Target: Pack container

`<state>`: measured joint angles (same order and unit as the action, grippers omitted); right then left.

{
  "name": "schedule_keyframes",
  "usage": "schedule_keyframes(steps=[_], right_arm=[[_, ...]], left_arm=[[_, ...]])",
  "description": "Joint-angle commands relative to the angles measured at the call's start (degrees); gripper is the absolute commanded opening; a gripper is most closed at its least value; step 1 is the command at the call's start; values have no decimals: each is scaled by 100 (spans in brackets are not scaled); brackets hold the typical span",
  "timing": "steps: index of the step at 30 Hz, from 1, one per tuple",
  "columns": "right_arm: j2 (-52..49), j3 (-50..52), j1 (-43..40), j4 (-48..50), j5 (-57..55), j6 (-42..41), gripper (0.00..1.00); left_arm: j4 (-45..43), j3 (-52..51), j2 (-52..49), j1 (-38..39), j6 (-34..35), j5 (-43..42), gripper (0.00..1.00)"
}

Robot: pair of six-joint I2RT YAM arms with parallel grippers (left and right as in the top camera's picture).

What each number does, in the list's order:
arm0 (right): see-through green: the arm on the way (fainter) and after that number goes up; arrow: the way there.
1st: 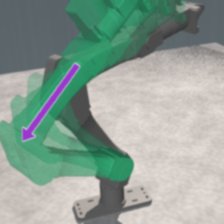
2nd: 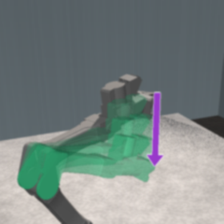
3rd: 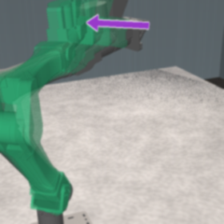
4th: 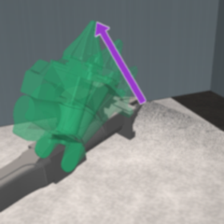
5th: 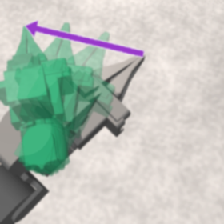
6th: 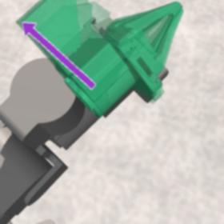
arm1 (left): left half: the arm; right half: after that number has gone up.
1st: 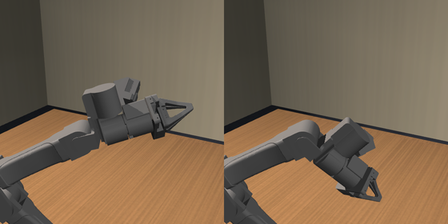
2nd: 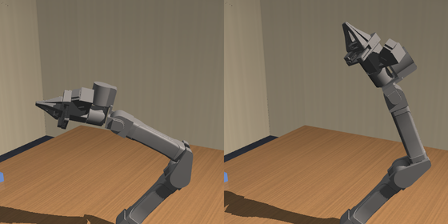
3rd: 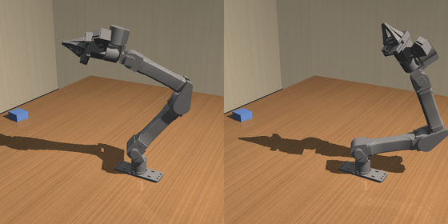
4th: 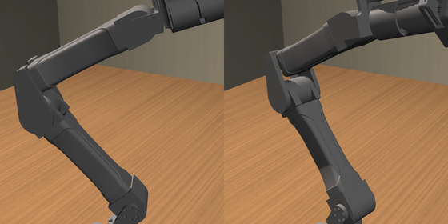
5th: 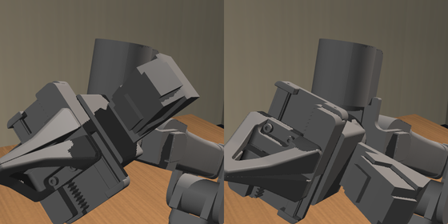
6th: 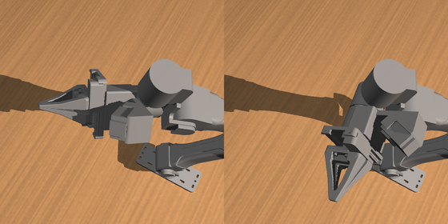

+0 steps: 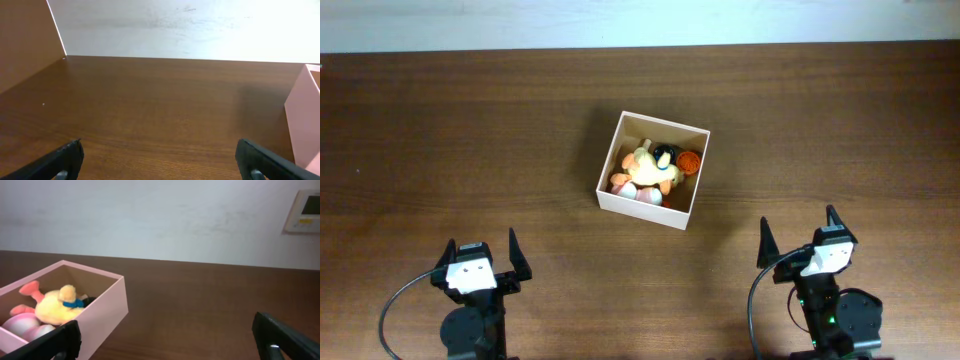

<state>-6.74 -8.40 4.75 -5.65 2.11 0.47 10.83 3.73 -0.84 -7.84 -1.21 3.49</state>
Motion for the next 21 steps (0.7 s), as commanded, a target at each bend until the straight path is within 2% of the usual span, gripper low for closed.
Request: schedule_keyframes(steps=[1,8,21], right_arm=[[105,144,0,-17,92,-33,98],[227,494,0,-498,90,-33,99],[656,544,0,-481,7,-33,99]], left_arm=[[-35,-57,55,22,35,61,99],[-35,-57,55,22,35,61,99],[-35,-57,55,22,35,61,99]])
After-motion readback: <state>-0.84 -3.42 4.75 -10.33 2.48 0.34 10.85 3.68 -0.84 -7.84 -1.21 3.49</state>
